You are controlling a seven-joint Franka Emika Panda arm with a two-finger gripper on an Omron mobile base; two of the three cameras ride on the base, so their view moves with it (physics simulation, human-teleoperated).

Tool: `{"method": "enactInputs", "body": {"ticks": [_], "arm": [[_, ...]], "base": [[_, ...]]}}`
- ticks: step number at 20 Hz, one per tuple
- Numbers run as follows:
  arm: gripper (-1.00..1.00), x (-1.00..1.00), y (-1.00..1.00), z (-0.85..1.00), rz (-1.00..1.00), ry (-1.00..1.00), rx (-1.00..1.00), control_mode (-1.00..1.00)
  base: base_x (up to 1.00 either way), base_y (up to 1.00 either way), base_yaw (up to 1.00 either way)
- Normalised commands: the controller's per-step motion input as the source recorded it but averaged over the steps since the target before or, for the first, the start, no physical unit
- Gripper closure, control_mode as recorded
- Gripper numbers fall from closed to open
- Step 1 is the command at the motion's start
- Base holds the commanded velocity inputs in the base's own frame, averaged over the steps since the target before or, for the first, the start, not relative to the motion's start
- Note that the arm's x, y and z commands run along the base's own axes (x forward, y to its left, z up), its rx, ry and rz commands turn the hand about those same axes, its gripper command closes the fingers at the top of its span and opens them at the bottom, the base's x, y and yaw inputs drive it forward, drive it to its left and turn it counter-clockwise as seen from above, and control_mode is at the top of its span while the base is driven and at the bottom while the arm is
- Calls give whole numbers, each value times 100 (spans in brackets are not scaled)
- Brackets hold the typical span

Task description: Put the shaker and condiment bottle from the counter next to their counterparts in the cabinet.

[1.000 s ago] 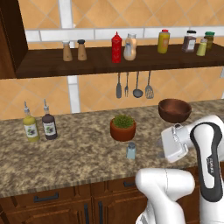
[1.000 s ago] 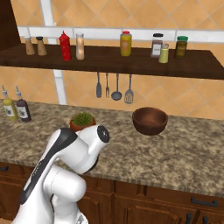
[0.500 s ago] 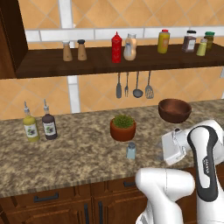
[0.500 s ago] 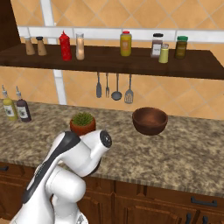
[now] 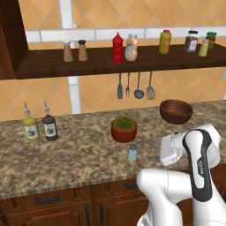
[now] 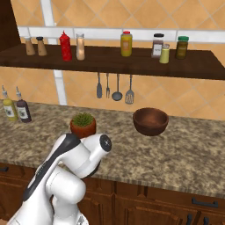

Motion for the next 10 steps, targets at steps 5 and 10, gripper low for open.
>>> {"method": "enactInputs", "body": {"ticks": [5, 10], "arm": [[-100, 31, 1, -9, 0, -7, 2, -100], [-100, 39, 0, -15, 0, -4, 0, -100]], "base": [[0, 0, 0], [0, 0, 0]]}}
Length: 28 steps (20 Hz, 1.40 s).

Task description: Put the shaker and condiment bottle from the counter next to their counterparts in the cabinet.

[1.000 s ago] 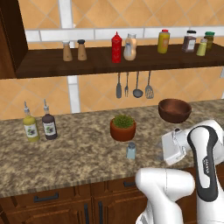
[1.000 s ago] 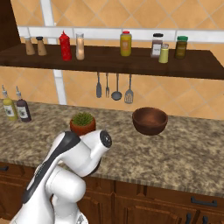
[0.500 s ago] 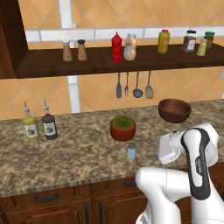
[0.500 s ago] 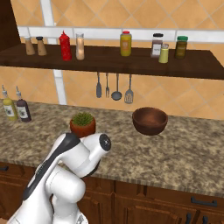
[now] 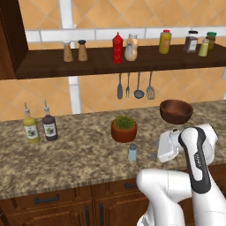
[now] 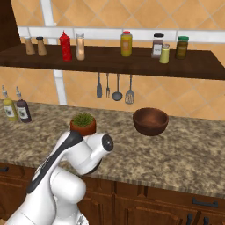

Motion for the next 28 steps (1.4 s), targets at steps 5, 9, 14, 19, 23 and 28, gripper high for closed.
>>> {"method": "enactInputs", "body": {"ticks": [5, 9, 14, 19, 23, 28], "arm": [[-100, 6, 10, -24, 0, 0, 0, -100], [-100, 4, 9, -14, 0, -3, 0, -100], [-100, 4, 9, -16, 0, -13, 0, -100], [-100, 0, 25, -35, 0, -9, 0, -100], [-100, 0, 35, -36, 0, -2, 0, -100], [-100, 1, 37, -31, -1, 0, 0, -100]], "base": [[0, 0, 0], [0, 0, 0], [0, 0, 0], [0, 0, 0], [0, 0, 0], [0, 0, 0]]}}
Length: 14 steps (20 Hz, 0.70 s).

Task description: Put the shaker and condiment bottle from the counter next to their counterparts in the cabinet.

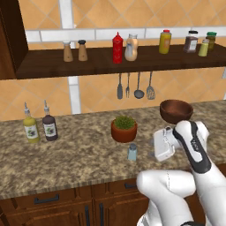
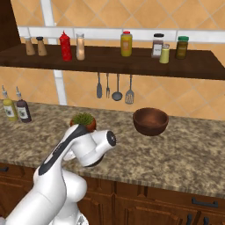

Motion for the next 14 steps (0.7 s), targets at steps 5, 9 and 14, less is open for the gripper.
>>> {"method": "enactInputs", "body": {"ticks": [5, 9, 14], "arm": [[-100, 0, 25, -30, -5, -2, 0, -100], [-100, 0, 24, -41, -6, -2, 0, -100], [-100, 0, 27, -43, -8, -6, 0, -100]], "base": [[0, 0, 0], [0, 0, 0], [0, 0, 0]]}}
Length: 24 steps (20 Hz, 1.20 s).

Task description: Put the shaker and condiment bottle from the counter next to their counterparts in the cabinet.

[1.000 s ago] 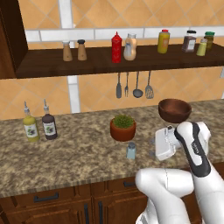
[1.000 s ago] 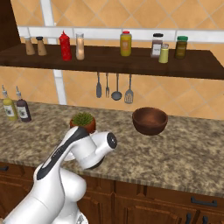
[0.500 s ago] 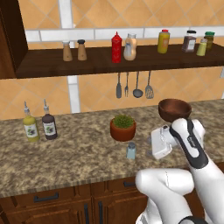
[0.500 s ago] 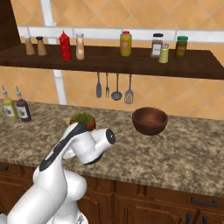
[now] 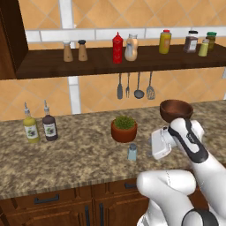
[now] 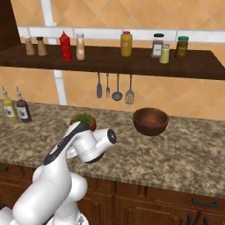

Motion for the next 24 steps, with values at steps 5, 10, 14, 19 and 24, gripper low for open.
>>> {"method": "enactInputs", "body": {"ticks": [5, 10, 14, 19, 24], "arm": [[-100, 0, 31, -53, -8, -11, 0, -100], [-100, 0, 36, -71, -6, -13, 0, -100], [-100, 0, 42, -69, -6, -7, 0, -100], [-100, 0, 46, -54, -7, 0, 0, -100], [-100, 0, 35, -41, -7, 0, 2, -100]], "base": [[0, 0, 0], [0, 0, 0], [0, 0, 0], [0, 0, 0], [0, 0, 0]]}}
